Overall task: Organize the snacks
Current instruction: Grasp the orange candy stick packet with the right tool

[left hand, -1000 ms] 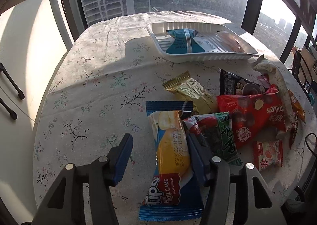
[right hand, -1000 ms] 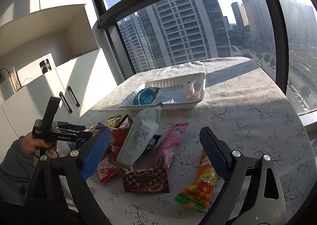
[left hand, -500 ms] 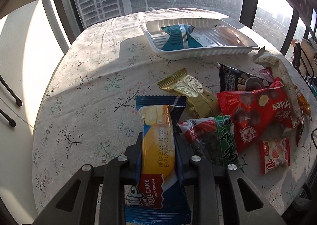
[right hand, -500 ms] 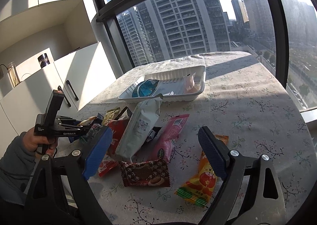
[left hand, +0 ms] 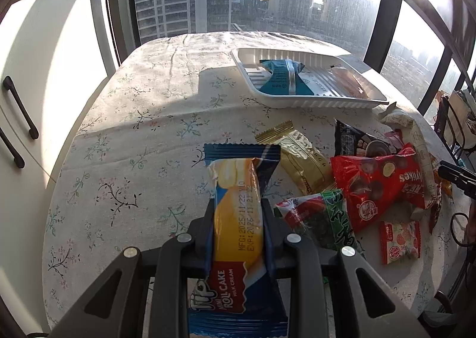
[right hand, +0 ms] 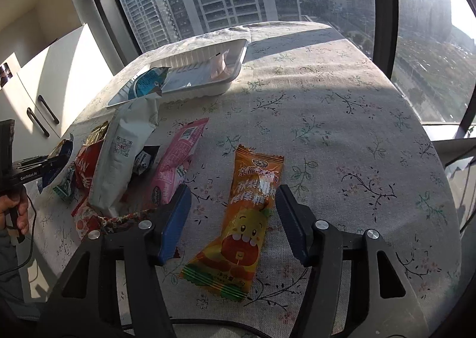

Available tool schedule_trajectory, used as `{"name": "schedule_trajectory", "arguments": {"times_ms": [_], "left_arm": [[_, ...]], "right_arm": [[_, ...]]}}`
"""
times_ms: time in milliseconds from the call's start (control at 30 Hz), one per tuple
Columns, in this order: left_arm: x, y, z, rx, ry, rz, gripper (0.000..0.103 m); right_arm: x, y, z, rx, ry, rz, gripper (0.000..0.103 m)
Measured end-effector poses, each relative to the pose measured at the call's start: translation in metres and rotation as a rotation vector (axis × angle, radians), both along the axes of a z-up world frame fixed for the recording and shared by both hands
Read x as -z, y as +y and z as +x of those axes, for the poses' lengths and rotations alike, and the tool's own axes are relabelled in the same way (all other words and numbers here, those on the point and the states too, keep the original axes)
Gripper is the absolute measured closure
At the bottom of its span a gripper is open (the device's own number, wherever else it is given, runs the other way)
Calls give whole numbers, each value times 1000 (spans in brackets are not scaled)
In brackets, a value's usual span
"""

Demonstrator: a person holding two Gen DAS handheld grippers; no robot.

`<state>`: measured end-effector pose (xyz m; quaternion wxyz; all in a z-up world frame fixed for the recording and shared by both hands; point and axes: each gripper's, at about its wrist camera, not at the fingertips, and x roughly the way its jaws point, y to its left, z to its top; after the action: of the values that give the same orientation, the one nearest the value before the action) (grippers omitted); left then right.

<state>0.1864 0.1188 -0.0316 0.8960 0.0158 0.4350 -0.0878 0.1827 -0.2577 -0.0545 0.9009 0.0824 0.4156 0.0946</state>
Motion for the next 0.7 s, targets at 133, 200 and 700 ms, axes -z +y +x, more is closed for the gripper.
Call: {"name": "schedule_trajectory", "arguments": {"times_ms": [133,200,700], "left_arm": [[0,3,-3,-3,-3,-14,75],[-1,3,-4,-3,-4,-17,75],[-2,2,-5,6,-10,-32,75]], "right_arm": [[6,9,4,-15,11,-62,53],[8,13,6,-14,17,-96,55],[10,13,8,-6,38,-181,82]]}}
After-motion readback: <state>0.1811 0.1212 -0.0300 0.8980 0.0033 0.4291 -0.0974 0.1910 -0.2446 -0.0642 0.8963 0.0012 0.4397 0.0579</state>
